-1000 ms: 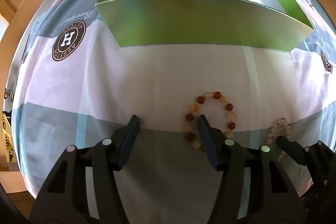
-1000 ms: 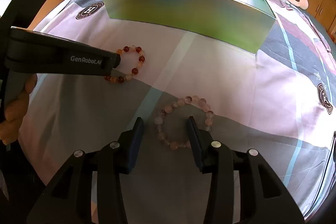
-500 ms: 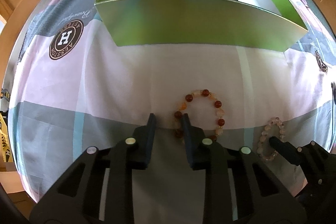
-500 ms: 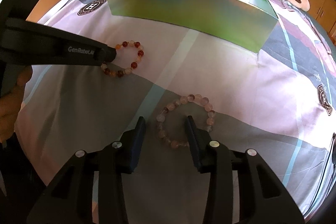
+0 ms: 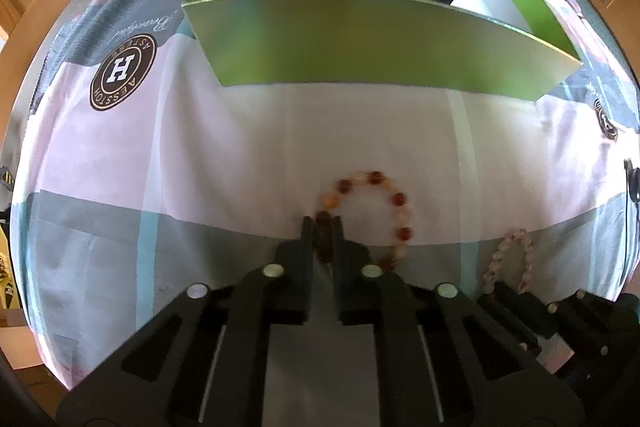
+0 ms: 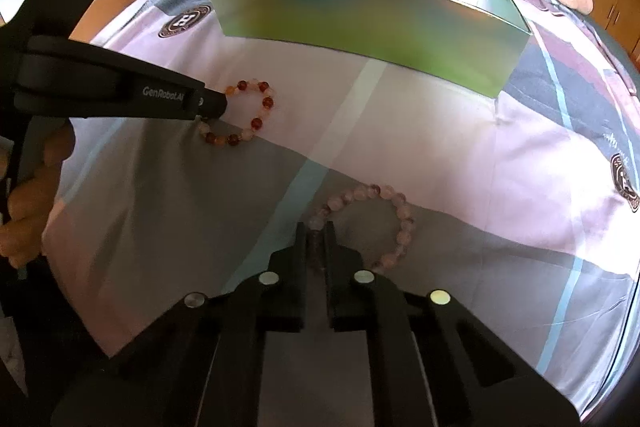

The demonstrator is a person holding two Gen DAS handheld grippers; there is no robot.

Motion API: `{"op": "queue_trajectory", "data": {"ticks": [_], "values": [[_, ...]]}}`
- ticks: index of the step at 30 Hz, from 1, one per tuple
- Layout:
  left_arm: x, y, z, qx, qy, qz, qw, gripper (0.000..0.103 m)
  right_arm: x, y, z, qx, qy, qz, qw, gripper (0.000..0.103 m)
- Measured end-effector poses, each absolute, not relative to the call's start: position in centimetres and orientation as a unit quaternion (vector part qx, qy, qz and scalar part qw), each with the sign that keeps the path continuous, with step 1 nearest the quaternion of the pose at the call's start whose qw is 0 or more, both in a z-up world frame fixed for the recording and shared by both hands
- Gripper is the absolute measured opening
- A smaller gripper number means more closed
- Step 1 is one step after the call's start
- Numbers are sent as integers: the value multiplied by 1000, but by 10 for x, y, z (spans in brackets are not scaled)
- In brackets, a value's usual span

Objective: Organize jewelry
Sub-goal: 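Lift both bracelets and carry them over the green box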

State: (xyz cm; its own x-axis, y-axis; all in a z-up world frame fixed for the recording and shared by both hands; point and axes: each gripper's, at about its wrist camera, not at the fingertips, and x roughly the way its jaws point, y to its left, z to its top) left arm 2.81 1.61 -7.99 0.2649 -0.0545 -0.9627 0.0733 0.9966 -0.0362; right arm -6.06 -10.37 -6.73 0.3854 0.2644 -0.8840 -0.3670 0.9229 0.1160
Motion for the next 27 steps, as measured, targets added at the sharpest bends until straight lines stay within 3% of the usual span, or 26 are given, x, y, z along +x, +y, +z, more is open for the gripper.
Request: {"op": "queue_trajectory", "data": {"ticks": [20, 27], "values": [[66, 21, 51, -28, 495, -89, 864, 8, -4, -144, 78, -9, 377, 185, 907, 8], [112, 11, 70, -17, 469, -88, 879, 8, 54, -157, 68, -13, 376, 150, 914, 8]]}}
